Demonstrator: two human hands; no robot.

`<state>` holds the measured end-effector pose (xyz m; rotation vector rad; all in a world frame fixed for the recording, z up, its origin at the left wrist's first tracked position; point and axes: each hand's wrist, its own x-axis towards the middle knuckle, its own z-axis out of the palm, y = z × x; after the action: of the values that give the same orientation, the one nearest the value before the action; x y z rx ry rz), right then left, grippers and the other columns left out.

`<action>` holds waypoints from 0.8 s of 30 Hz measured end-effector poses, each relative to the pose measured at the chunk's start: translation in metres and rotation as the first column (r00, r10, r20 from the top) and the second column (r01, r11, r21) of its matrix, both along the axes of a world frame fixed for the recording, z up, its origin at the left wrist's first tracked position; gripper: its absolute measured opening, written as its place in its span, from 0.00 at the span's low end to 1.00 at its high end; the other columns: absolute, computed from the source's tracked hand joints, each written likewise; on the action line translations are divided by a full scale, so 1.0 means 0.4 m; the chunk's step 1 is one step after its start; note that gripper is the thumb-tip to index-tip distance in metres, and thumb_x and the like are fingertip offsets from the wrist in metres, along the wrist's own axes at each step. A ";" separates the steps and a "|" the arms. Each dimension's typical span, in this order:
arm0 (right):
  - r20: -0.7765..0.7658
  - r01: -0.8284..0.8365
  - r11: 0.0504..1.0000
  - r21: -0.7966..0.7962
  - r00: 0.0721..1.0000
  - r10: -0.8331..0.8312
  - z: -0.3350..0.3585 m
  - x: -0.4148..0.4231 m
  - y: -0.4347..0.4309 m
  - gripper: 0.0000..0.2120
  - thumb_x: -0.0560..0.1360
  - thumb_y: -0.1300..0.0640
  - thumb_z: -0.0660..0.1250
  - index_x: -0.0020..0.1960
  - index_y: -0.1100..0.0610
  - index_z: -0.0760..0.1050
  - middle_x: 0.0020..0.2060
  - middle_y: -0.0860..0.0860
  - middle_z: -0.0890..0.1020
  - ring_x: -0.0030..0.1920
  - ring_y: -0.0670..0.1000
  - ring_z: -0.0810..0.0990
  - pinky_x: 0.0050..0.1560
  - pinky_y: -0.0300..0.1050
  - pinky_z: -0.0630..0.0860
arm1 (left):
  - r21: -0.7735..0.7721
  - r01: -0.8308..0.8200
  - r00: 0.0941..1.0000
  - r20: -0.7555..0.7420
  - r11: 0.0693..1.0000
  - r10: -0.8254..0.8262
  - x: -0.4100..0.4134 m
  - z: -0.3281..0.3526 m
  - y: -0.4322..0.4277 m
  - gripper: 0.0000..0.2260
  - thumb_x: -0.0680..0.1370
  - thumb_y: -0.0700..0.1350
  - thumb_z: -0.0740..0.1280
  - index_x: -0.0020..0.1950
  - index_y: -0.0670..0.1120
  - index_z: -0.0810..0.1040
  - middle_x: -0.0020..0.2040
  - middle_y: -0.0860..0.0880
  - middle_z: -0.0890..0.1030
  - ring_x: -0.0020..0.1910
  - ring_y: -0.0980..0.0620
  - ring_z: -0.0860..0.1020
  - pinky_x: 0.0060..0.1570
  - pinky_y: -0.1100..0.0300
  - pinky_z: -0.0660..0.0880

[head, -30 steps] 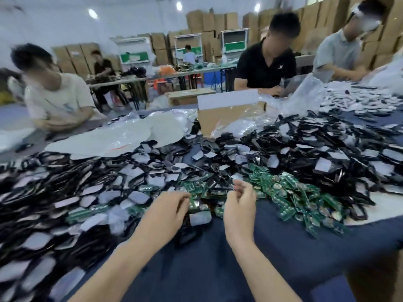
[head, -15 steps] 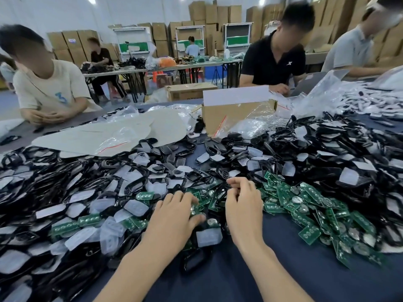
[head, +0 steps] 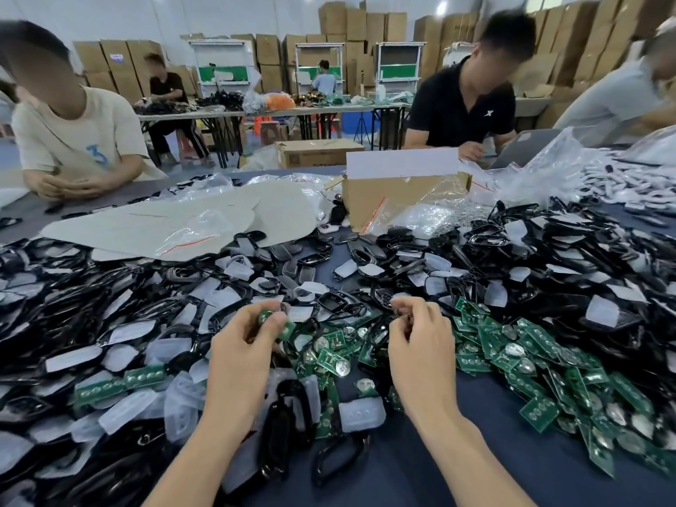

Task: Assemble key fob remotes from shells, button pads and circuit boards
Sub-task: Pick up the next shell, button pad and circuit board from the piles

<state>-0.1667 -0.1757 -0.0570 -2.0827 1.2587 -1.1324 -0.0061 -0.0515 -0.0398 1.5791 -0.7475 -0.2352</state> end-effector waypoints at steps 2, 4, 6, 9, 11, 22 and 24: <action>-0.086 0.023 1.000 -0.019 0.996 -0.024 0.012 0.014 -0.022 0.12 0.82 0.56 0.60 0.64 0.49 0.74 0.60 0.47 0.75 0.57 0.49 0.70 0.59 0.47 0.68 | -0.021 -0.016 0.999 -0.031 1.000 0.016 0.010 0.001 -0.001 0.09 0.79 0.45 0.69 0.53 0.60 0.79 0.43 0.62 0.84 0.41 0.62 0.82 0.43 0.67 0.77; -0.213 0.021 0.999 -0.046 0.977 -0.031 0.026 0.037 -0.047 0.16 0.83 0.52 0.59 0.70 0.50 0.72 0.65 0.50 0.74 0.63 0.52 0.70 0.63 0.49 0.67 | -0.043 -0.011 0.998 -0.056 0.999 0.008 0.014 0.004 -0.003 0.11 0.80 0.42 0.69 0.56 0.58 0.78 0.43 0.68 0.83 0.42 0.67 0.81 0.41 0.74 0.75; -0.363 -0.005 0.999 -0.049 0.932 -0.013 0.034 0.062 -0.067 0.19 0.84 0.48 0.57 0.74 0.50 0.69 0.70 0.50 0.72 0.68 0.54 0.69 0.66 0.51 0.66 | -0.062 -0.016 0.996 -0.083 0.998 0.011 0.018 0.004 -0.003 0.12 0.80 0.41 0.69 0.60 0.56 0.78 0.45 0.68 0.83 0.43 0.66 0.82 0.41 0.76 0.74; -0.500 -0.032 0.999 -0.014 0.866 0.021 0.029 0.095 -0.081 0.20 0.85 0.46 0.53 0.74 0.50 0.68 0.70 0.50 0.72 0.69 0.54 0.68 0.67 0.52 0.65 | -0.111 -0.049 0.993 -0.116 0.993 0.036 0.023 0.006 -0.001 0.11 0.79 0.42 0.69 0.59 0.56 0.80 0.46 0.60 0.85 0.42 0.59 0.83 0.42 0.70 0.77; -0.512 -0.033 0.999 -0.025 0.859 0.016 0.021 0.100 -0.083 0.19 0.85 0.46 0.53 0.73 0.50 0.69 0.68 0.50 0.74 0.68 0.54 0.70 0.66 0.52 0.66 | -0.146 -0.071 0.992 -0.116 0.987 0.054 0.026 0.007 0.000 0.10 0.79 0.43 0.70 0.55 0.58 0.81 0.46 0.58 0.85 0.42 0.56 0.84 0.44 0.66 0.77; -0.441 -0.078 0.994 -0.073 0.897 0.037 0.010 0.082 -0.086 0.16 0.84 0.50 0.56 0.70 0.49 0.72 0.64 0.48 0.75 0.63 0.51 0.72 0.63 0.49 0.68 | -0.230 -0.078 0.979 -0.203 0.970 0.031 0.032 0.004 -0.002 0.10 0.78 0.42 0.71 0.47 0.59 0.83 0.44 0.54 0.85 0.40 0.56 0.82 0.49 0.57 0.78; -0.427 -0.072 0.994 -0.078 0.904 0.032 0.011 0.086 -0.082 0.17 0.84 0.50 0.57 0.71 0.49 0.71 0.65 0.48 0.75 0.63 0.52 0.72 0.63 0.49 0.68 | -0.245 -0.076 0.972 -0.234 0.966 0.017 0.032 0.007 0.000 0.10 0.78 0.42 0.71 0.47 0.59 0.83 0.44 0.53 0.85 0.38 0.55 0.81 0.48 0.59 0.77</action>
<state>-0.1324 -0.2085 -0.0527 -2.5120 1.3475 -0.7423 0.0066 -0.0513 -0.0371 1.2989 -0.5355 -0.2725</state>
